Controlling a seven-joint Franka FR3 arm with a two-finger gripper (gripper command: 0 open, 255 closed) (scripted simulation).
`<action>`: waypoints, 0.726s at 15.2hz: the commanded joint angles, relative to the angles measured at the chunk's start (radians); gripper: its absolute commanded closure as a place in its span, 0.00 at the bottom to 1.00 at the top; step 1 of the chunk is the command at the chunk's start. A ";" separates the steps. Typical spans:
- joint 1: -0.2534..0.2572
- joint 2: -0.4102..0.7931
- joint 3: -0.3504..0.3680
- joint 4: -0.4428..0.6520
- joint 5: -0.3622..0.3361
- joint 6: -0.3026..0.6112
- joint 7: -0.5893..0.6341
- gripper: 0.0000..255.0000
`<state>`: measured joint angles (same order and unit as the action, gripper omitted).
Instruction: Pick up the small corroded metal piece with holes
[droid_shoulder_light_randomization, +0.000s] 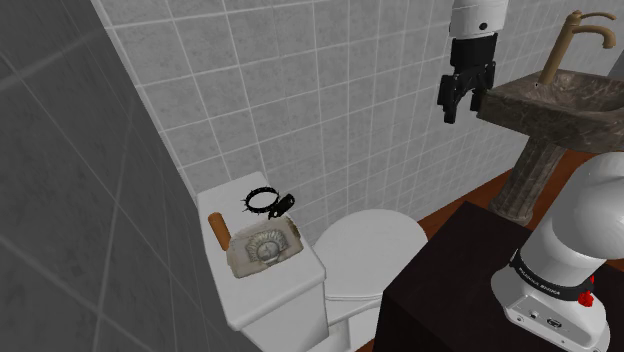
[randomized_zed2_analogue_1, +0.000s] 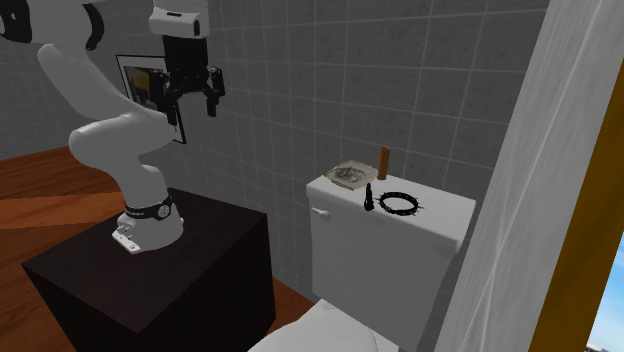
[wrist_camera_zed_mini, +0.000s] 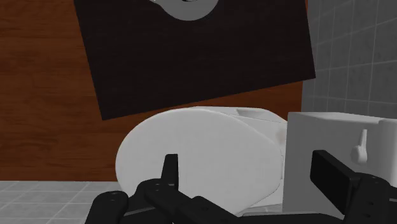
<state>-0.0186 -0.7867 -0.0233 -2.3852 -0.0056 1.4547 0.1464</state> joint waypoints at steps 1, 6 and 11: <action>0.000 0.000 0.000 0.000 0.000 0.000 0.000 0.00; 0.014 0.069 0.110 -0.031 0.083 0.109 0.169 0.00; 0.022 0.180 0.217 -0.022 0.144 0.227 0.333 0.00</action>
<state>-0.0004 -0.6314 0.1661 -2.4031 0.1224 1.6473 0.4375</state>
